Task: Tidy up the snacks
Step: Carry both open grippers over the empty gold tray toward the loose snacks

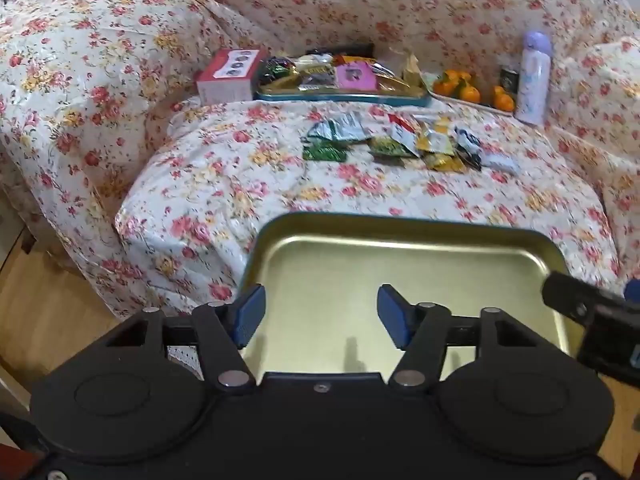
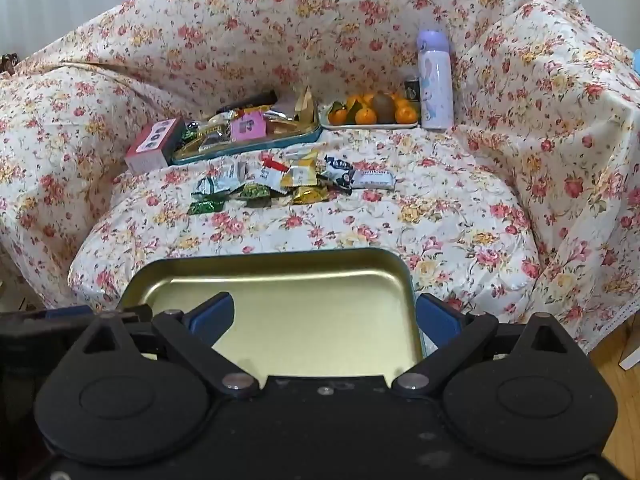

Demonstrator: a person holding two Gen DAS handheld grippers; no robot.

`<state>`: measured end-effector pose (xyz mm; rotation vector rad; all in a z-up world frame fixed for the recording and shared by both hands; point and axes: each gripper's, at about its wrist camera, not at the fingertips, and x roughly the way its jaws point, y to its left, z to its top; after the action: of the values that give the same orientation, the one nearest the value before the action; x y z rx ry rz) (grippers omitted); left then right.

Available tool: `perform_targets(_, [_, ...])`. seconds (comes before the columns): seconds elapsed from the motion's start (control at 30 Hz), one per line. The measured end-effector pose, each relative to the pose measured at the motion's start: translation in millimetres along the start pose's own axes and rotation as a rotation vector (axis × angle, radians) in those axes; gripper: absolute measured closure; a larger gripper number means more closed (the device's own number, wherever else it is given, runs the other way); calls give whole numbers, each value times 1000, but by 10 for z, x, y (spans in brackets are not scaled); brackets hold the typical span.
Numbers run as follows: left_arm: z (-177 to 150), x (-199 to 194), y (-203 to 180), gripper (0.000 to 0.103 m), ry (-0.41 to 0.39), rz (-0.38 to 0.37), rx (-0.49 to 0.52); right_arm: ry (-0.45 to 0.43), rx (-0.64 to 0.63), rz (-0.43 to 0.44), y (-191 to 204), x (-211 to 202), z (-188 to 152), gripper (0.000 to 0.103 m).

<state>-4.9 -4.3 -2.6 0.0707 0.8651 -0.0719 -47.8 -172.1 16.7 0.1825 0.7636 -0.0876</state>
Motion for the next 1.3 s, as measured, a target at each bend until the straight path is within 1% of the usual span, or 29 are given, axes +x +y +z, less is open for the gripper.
perform_targets(0.03, [-93,-8,12,42,-9,-10,-24,-5,-1,0,15,-11,-5,1])
perform_targets(0.07, [-102,-17,-10,42,4,-14,-10,-9,-2,0,34,-25,-13,1])
perform_targets(0.1, [-108,-38,-24,43,1,-19,-2,19,1,7,4,43,-87,1])
perform_targets(0.13, [-91,-46,-18,43,1,-24,-9,20,4,9,-4,39,-110,1])
perform_targets(0.17, [-87,-69,-14,43,-12,-14,-9,23,6,11,-11,33,-134,1])
perform_targets(0.23, [-65,-102,0,43,-25,6,-6,82,-10,-10,35,76,-3,1])
perform_targets(0.27, [-89,-96,-25,43,-33,19,-12,86,-11,-13,26,77,-2,1])
perform_targets(0.37, [-90,-94,13,43,-36,17,-32,94,-11,-14,-51,46,-22,1])
perform_targets(0.47, [-101,-103,31,43,-44,23,-46,114,-20,-33,44,99,15,1])
perform_targets(0.6, [-103,-123,6,43,-46,4,-39,131,-26,-29,52,104,9,1])
perform_targets(0.7, [-103,-144,-27,43,-60,4,-32,139,-31,-29,66,112,11,1])
perform_targets(0.83, [-103,-165,-24,43,-73,7,-34,139,-32,-38,63,125,4,1])
perform_targets(0.97, [-100,-161,-14,43,-72,3,-40,135,-25,-66,52,146,-2,1])
perform_targets(1.23, [-96,-152,-43,43,-61,-4,-30,75,-15,-85,56,118,15,2])
perform_targets(1.3, [-96,-153,-43,43,-61,-3,-29,88,-31,-87,66,139,25,2])
